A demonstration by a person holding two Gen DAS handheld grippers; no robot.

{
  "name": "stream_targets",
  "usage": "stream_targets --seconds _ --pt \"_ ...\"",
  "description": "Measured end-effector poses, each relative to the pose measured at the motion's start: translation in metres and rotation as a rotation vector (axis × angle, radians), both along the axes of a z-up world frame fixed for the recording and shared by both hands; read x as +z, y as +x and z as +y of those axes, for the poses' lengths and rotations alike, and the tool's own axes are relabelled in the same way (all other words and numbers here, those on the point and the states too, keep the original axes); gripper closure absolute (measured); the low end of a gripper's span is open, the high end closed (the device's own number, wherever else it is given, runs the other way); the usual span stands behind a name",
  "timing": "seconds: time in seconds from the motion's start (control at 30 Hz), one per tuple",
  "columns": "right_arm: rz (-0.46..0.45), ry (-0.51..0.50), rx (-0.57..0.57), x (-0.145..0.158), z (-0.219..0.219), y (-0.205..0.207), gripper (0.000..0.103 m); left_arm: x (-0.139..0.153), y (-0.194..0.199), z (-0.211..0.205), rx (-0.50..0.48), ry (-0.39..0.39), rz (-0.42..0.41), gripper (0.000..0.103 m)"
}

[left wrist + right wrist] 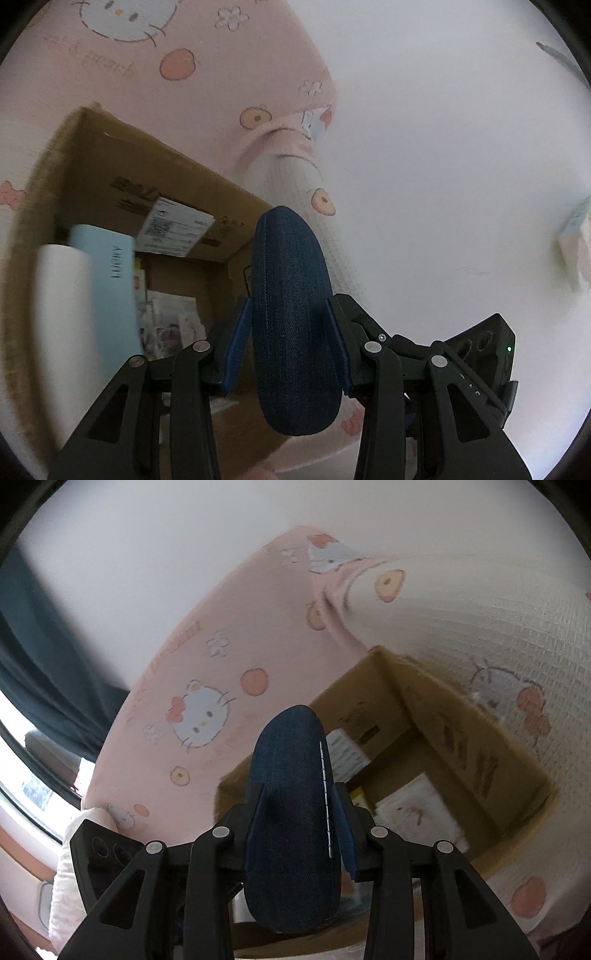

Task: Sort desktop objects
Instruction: 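Carry the glasses case in both tools down into the cardboard box, then open both tools to release the glasses case inside the box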

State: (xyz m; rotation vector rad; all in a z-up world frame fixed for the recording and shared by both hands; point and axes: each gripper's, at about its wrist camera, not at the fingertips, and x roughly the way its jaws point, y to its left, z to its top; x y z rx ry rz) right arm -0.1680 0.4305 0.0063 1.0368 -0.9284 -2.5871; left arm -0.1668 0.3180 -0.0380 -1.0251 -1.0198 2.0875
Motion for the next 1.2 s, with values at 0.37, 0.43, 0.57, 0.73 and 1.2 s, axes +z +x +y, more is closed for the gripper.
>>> stream_targets --seconds 0.37,0.43,0.57,0.73,1.2 --pt "-0.118 0.086 0.058 -0.039 0.041 -0.028 0.071 -0.039 -0.023 0.043 -0.023 -0.134 -0.178 0.056" --pt "-0.127 0.133 0.032 -0.038 0.045 -0.027 0.069 -0.039 -0.026 0.044 -0.011 -0.160 -0.201 0.046" --pt "-0.146 0.155 0.004 -0.034 0.057 -0.024 0.066 -0.042 -0.027 0.038 0.009 -0.147 -0.259 0.036" --pt "-0.142 0.160 0.012 -0.031 0.063 -0.014 0.064 -0.040 -0.024 0.036 0.009 -0.150 -0.268 0.036" --pt "-0.115 0.241 0.025 0.004 0.055 0.021 0.062 -0.001 -0.001 0.027 0.008 -0.255 -0.154 0.026"
